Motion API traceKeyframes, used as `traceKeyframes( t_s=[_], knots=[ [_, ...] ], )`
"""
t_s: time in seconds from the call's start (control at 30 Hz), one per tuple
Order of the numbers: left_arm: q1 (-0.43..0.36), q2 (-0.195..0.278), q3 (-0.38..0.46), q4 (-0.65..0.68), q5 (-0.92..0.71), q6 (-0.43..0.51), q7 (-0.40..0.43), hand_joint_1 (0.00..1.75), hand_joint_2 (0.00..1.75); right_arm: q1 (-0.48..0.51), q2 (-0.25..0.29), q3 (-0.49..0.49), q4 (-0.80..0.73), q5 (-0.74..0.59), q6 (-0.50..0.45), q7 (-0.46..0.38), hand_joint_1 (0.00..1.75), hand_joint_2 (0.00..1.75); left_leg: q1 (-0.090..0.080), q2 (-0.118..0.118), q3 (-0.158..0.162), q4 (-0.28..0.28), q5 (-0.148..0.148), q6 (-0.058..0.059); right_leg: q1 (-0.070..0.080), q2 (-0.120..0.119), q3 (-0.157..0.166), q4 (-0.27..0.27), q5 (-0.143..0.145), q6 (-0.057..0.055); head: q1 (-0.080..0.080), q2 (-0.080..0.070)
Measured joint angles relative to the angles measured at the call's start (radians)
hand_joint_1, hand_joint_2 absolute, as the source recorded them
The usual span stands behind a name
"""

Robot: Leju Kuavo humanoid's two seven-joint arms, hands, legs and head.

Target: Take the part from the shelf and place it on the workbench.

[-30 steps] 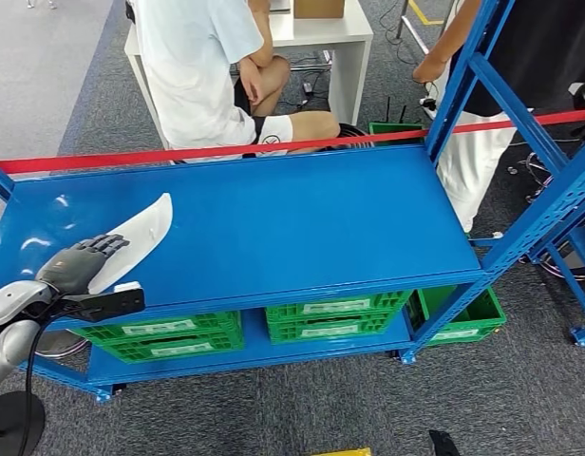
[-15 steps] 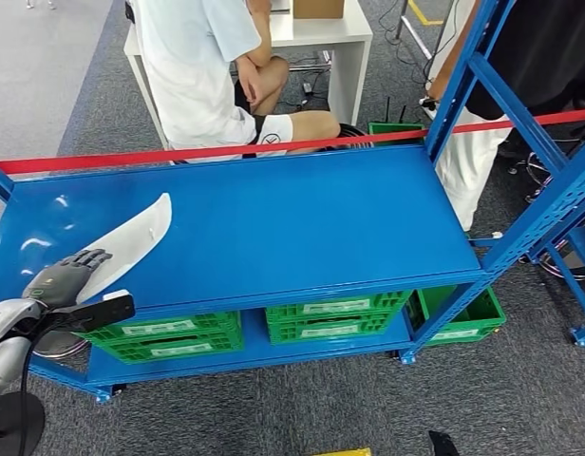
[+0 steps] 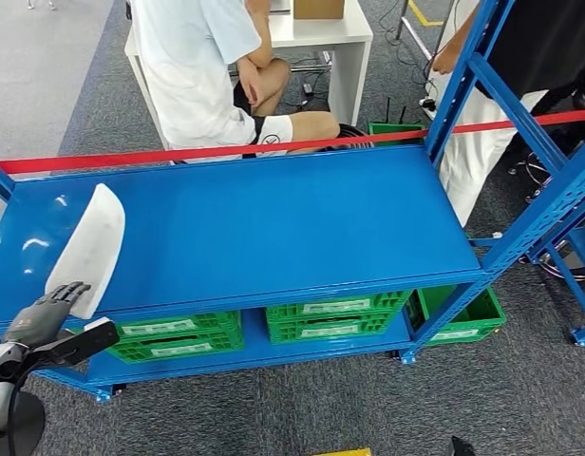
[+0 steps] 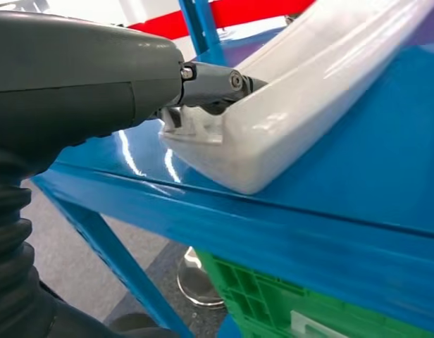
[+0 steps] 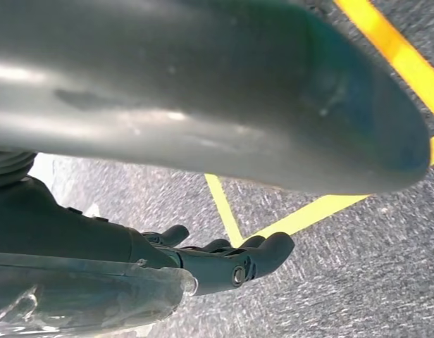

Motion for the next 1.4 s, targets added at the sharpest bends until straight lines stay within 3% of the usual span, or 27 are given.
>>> traceKeyframes(
  t_s=[0.5,1.4],
  knots=[
    [-0.01,-0.034,0.02,0.004,-0.054,0.014,0.0,0.0,1.75,-0.008,0.0,-0.047,-0.006,-0.007,0.0,-0.002,0.0,0.0,0.0,0.0,0.0,0.0,0.0,0.0,0.0,0.0,0.0,0.0,0.0,0.0,0.0,0.0],
    [-0.033,-0.041,0.02,0.02,-0.055,0.014,-0.004,0.0,1.75,-0.008,0.0,-0.05,-0.007,-0.006,0.001,-0.003,0.0,0.0,0.0,0.0,0.0,0.0,0.0,0.0,0.0,0.0,0.0,0.0,0.0,0.0,0.0,0.0]
  ],
)
